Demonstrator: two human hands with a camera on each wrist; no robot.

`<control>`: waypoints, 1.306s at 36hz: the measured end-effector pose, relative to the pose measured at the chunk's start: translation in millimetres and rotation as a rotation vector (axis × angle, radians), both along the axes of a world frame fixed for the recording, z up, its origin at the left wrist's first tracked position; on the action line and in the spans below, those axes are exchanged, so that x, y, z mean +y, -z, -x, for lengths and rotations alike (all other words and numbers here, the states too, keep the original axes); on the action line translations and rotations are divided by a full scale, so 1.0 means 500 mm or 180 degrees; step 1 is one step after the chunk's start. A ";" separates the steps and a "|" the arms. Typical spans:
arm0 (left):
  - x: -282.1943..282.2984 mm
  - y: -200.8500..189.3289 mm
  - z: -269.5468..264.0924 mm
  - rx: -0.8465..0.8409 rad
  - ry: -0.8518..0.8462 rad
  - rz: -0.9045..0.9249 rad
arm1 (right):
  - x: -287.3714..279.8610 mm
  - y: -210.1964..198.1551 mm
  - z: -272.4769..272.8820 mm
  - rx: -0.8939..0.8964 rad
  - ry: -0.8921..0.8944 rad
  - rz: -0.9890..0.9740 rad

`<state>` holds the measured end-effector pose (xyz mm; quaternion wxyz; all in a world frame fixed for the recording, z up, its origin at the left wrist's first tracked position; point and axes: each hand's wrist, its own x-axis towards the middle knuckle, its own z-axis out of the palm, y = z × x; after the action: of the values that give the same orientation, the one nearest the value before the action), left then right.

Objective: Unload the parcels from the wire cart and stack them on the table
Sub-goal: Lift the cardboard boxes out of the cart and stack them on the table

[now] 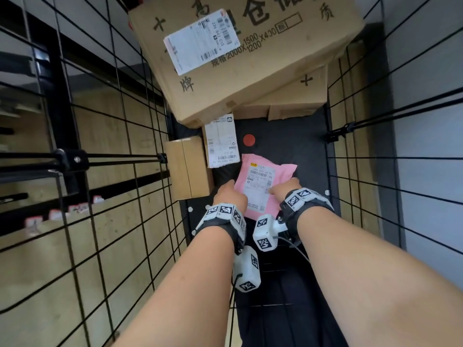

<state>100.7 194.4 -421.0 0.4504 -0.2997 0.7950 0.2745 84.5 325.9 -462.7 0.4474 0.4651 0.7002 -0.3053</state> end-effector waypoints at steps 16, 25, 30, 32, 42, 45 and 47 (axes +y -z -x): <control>0.000 -0.016 0.011 0.0008 -0.0018 -0.0011 | 0.018 -0.007 0.012 -0.0016 -0.0326 0.0067; -0.017 -0.050 0.023 0.0047 -0.0088 -0.0084 | 0.028 -0.052 0.008 0.0194 0.0024 0.0537; -0.015 -0.096 0.027 0.0078 0.0014 -0.0109 | 0.046 -0.106 0.010 0.0353 0.0037 0.0639; -0.012 -0.123 0.031 0.0152 0.0041 -0.0111 | 0.052 -0.143 0.012 0.0425 0.0005 0.0631; 0.003 -0.298 0.041 0.0471 0.0135 -0.0224 | 0.055 -0.337 0.045 0.0918 -0.0076 0.0584; -0.002 -0.362 0.033 0.0581 0.0146 -0.0196 | 0.054 -0.410 0.046 0.0959 -0.0065 0.0591; -0.010 -0.405 0.027 0.0630 0.0132 -0.0149 | 0.051 -0.466 0.044 0.0988 -0.0083 0.0571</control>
<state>87.0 189.6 -218.5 0.3821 -0.2440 0.8350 0.3118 62.4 351.2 -229.8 0.3774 0.3615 0.7368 -0.4288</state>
